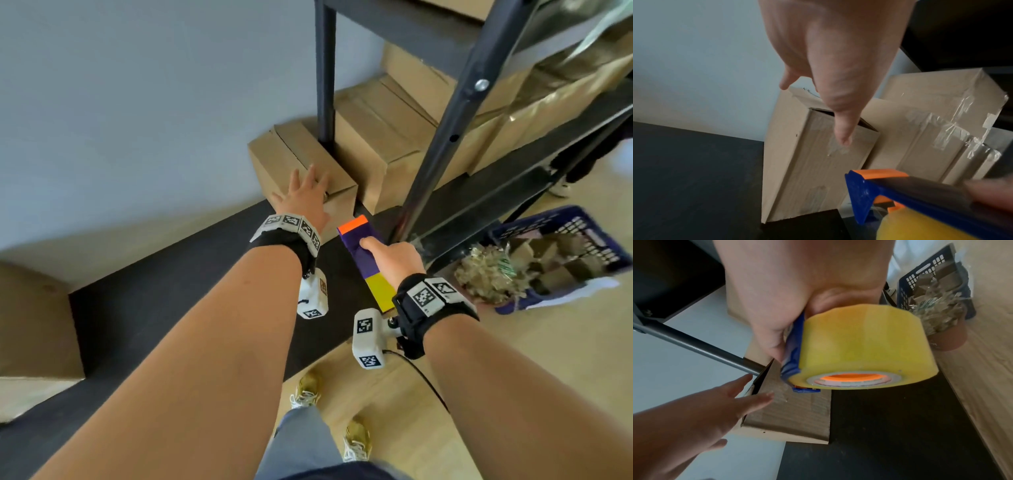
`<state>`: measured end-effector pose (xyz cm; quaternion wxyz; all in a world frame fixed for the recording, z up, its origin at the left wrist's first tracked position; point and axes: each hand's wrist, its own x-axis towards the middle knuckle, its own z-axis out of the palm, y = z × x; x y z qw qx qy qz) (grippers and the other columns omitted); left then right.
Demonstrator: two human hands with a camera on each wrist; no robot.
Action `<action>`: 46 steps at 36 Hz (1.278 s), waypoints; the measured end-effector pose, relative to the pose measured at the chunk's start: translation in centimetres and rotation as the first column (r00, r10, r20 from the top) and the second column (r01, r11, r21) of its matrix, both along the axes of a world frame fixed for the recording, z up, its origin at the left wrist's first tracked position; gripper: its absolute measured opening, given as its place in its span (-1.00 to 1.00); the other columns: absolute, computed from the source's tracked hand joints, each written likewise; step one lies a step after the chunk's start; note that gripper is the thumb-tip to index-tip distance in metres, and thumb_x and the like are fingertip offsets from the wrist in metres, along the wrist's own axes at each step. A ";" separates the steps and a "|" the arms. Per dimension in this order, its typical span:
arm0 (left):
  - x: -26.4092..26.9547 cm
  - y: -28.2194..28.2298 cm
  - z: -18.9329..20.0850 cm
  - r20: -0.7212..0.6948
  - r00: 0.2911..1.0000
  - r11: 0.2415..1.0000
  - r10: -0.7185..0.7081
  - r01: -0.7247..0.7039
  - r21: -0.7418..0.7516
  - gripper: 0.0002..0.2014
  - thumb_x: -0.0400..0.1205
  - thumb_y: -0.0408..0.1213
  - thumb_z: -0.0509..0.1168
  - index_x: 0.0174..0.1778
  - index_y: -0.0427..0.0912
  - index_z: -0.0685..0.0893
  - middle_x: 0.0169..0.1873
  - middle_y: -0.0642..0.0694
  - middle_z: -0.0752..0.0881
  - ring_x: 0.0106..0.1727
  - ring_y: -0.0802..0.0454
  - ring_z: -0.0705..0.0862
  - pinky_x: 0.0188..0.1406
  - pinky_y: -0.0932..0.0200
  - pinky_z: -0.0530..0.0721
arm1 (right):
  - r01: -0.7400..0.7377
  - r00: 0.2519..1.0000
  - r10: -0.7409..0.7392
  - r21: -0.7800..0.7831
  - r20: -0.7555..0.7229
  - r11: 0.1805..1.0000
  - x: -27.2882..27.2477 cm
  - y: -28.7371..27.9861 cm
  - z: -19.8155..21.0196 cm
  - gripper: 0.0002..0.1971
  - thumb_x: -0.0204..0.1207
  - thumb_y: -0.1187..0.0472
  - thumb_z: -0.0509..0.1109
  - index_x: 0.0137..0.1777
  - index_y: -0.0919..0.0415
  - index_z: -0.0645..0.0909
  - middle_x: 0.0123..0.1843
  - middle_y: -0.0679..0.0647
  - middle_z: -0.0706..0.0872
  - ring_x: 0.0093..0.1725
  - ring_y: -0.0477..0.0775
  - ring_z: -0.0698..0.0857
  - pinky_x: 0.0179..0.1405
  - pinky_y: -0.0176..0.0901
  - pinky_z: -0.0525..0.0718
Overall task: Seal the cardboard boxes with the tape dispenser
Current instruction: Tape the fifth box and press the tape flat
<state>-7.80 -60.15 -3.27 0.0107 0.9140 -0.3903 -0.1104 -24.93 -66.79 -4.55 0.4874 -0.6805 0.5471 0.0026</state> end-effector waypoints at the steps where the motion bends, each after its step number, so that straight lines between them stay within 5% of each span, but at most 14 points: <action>1: 0.3 -0.1 -0.3 -0.012 1.000 1.000 -0.001 0.001 0.018 -0.24 0.67 -0.17 0.26 0.68 0.18 -0.06 0.68 0.05 -0.16 0.68 -0.20 -0.20 0.46 -0.59 0.12 | 0.004 1.000 -0.004 -0.001 -0.006 1.000 0.2 -0.1 -0.1 -0.39 0.43 -0.34 0.39 -0.01 0.29 0.67 -0.09 0.16 0.71 -0.24 0.09 0.61 -0.30 -0.06 0.42; 4: 1.6 0.3 -2.3 -0.018 0.998 0.995 -0.068 0.069 0.077 -0.17 0.65 -0.29 0.24 0.64 0.25 -0.18 0.67 0.06 -0.16 0.67 -0.29 -0.21 0.46 -0.55 0.21 | 0.015 1.000 -0.015 -0.006 -0.023 1.000 0.6 -0.2 -0.4 -0.32 0.39 -0.46 0.36 -0.12 0.26 0.64 -0.12 0.16 0.69 -0.17 0.19 0.62 -0.17 -0.05 0.43; 10: 1.4 2.3 -3.4 0.016 0.998 0.996 -0.066 0.065 0.056 -0.13 0.64 -0.44 0.22 0.66 0.17 -0.21 0.68 0.00 -0.17 0.66 -0.32 -0.20 0.49 -0.27 0.38 | 0.027 0.999 -0.027 0.003 -0.017 1.000 0.9 0.1 -0.4 -0.27 0.43 -0.40 0.38 0.21 0.30 0.61 0.06 0.17 0.66 -0.05 0.19 0.58 -0.04 -0.04 0.46; 14: 0.3 4.5 -2.7 -0.018 1.000 0.999 0.017 -0.017 0.029 -0.20 0.67 -0.48 0.14 0.67 0.15 -0.15 0.69 -0.01 -0.16 0.66 -0.32 -0.22 0.48 -0.27 0.40 | 0.030 0.999 -0.030 0.016 0.018 0.999 0.7 0.8 0.2 -0.33 0.51 -0.24 0.40 0.39 0.30 0.51 0.14 0.17 0.59 0.03 0.18 0.53 0.04 -0.07 0.46; 17: -0.7 6.5 -2.4 -0.010 0.997 0.996 0.074 -0.074 0.042 -0.24 0.69 -0.45 0.13 0.67 0.15 -0.12 0.69 0.00 -0.15 0.67 -0.30 -0.20 0.46 -0.28 0.43 | -0.002 0.999 0.001 0.026 0.032 1.000 0.7 1.6 0.7 -0.42 0.50 -0.22 0.40 0.27 0.28 0.55 0.16 0.19 0.65 0.07 0.24 0.61 0.09 -0.01 0.55; 21: -2.1 10.0 -2.1 0.007 0.983 0.981 0.186 -0.186 0.049 -0.29 0.71 -0.39 0.11 0.67 0.17 -0.09 0.69 0.01 -0.15 0.67 -0.27 -0.19 0.43 -0.27 0.46 | -0.080 0.997 0.080 -0.028 0.008 0.996 0.7 3.0 1.5 -0.32 0.53 -0.27 0.34 0.34 0.36 0.55 0.24 0.26 0.67 0.08 0.26 0.61 -0.01 -0.06 0.45; 26: -4.1 14.5 -1.6 0.024 0.953 0.951 0.301 -0.302 0.061 -0.23 0.65 -0.52 0.10 0.66 0.18 -0.05 0.68 0.01 -0.13 0.67 -0.26 -0.17 0.30 -0.26 0.55 | -0.176 0.984 0.178 -0.050 0.029 0.983 1.0 5.5 2.5 -0.10 0.47 -0.44 0.30 0.50 0.36 0.47 0.45 0.27 0.60 0.38 0.31 0.59 0.27 -0.01 0.49; 34: -7.1 19.4 -0.7 0.048 0.900 0.899 0.432 -0.435 0.051 -0.34 0.68 -0.40 0.16 0.63 0.13 0.06 0.60 -0.08 0.10 0.60 -0.32 0.08 0.06 -0.19 0.65 | -0.268 0.955 0.271 -0.039 0.119 0.963 1.9 9.2 3.3 -0.24 0.46 -0.36 0.38 0.33 0.34 0.59 0.23 0.22 0.69 -0.01 0.14 0.56 -0.05 -0.08 0.39; 38: -7.4 20.6 0.0 0.072 0.914 0.916 0.399 -0.401 0.013 -0.42 0.68 -0.11 0.26 0.59 0.10 0.19 0.53 -0.05 0.31 0.49 -0.22 0.34 0.07 -0.09 0.63 | -0.283 0.942 0.284 -0.030 0.181 0.959 2.0 10.1 4.0 -0.42 0.47 -0.31 0.41 0.10 0.26 0.60 0.00 0.14 0.66 -0.09 0.10 0.61 -0.09 -0.06 0.44; 41: -6.9 21.0 1.6 0.069 0.916 0.919 0.394 -0.395 -0.002 -0.51 0.72 0.08 0.11 0.57 0.06 0.31 0.50 -0.02 0.42 0.44 -0.15 0.45 0.06 -0.05 0.61 | -0.297 0.931 0.301 -0.050 0.208 0.953 2.2 10.5 4.9 -0.51 0.48 -0.28 0.41 -0.12 0.21 0.56 -0.17 0.09 0.62 -0.25 -0.01 0.57 -0.15 -0.07 0.46; 46: -4.1 21.7 3.7 -0.029 0.903 0.885 0.428 -0.426 -0.187 -0.63 0.78 -0.13 -0.01 0.45 -0.06 0.53 0.39 -0.11 0.54 0.34 -0.11 0.55 0.14 0.03 0.54 | -0.310 0.905 0.319 -0.079 0.282 0.948 3.2 11.0 6.9 -0.44 0.46 -0.26 0.43 -0.06 0.34 0.71 -0.13 0.18 0.72 -0.28 0.04 0.59 -0.30 -0.07 0.43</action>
